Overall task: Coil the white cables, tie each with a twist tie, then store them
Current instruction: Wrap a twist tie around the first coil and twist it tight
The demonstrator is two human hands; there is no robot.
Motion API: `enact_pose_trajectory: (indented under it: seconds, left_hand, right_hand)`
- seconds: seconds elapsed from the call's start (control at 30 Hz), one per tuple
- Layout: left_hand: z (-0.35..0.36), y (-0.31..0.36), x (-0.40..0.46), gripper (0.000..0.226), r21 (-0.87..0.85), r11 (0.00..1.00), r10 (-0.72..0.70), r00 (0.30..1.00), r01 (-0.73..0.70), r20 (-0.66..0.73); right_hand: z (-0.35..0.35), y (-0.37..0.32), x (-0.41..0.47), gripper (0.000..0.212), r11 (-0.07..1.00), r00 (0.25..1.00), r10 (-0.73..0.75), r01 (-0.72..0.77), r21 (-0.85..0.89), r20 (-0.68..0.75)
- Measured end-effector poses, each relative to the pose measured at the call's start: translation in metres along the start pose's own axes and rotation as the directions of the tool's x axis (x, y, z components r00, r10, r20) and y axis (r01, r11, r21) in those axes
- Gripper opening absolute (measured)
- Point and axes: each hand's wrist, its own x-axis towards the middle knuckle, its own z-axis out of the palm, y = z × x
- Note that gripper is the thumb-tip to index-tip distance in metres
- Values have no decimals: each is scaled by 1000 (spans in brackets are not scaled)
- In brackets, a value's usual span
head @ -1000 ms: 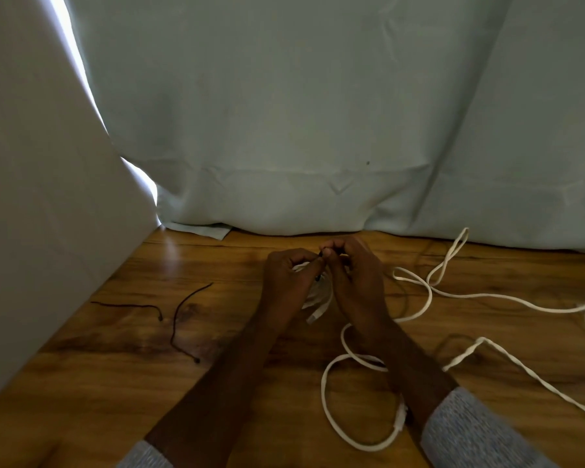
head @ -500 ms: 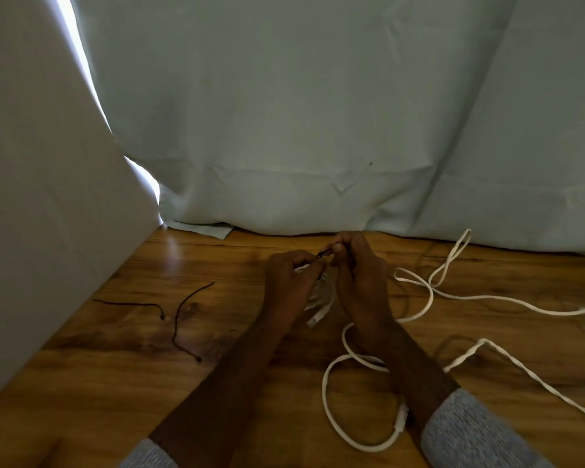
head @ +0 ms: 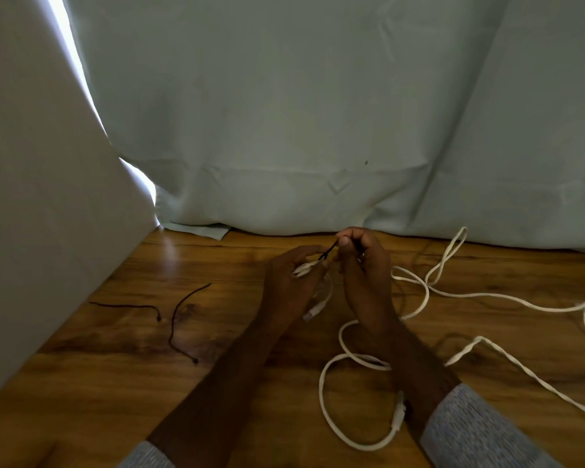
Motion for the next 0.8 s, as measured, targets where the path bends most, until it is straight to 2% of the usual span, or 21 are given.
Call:
enact_pose_trajectory:
  seconds: [0.2, 0.4, 0.5, 0.53, 0.63, 0.73, 0.8]
  left_hand:
    - [-1, 1, -1, 17, 11, 999, 52, 999, -52, -12]
    - [-2, -4, 0, 18, -15, 1000, 12, 1000, -12, -11]
    - [-4, -7, 1, 22, -21, 1000, -19, 999, 18, -30]
    - [-5, -8, 2, 22, -21, 999, -29, 999, 28, -43]
    - [-8, -9, 4, 26, -31, 999, -39, 997, 37, -67]
    - [-8, -8, 3, 23, -16, 1000, 10, 999, -11, -48]
    - [-7, -9, 3, 16, -3, 999, 50, 998, -51, -40]
  right_hand:
    - [-2, -1, 3, 10, 991, 999, 36, -33, 131, -25]
    - [0, -10, 1, 9, 976, 999, 9, 2, 216, -48]
    - [-2, -7, 1, 9, 970, 999, -14, 3, 242, 41]
    - [-3, -5, 1, 15, 969, 996, -8, -15, 248, 93]
    - [-2, 1, -2, 34, 987, 984, 17, -45, 153, 180]
    - [3, 7, -3, 14, 1000, 983, 19, -17, -10, 180]
    - [4, 10, -2, 10, 999, 987, 14, -7, -41, 160]
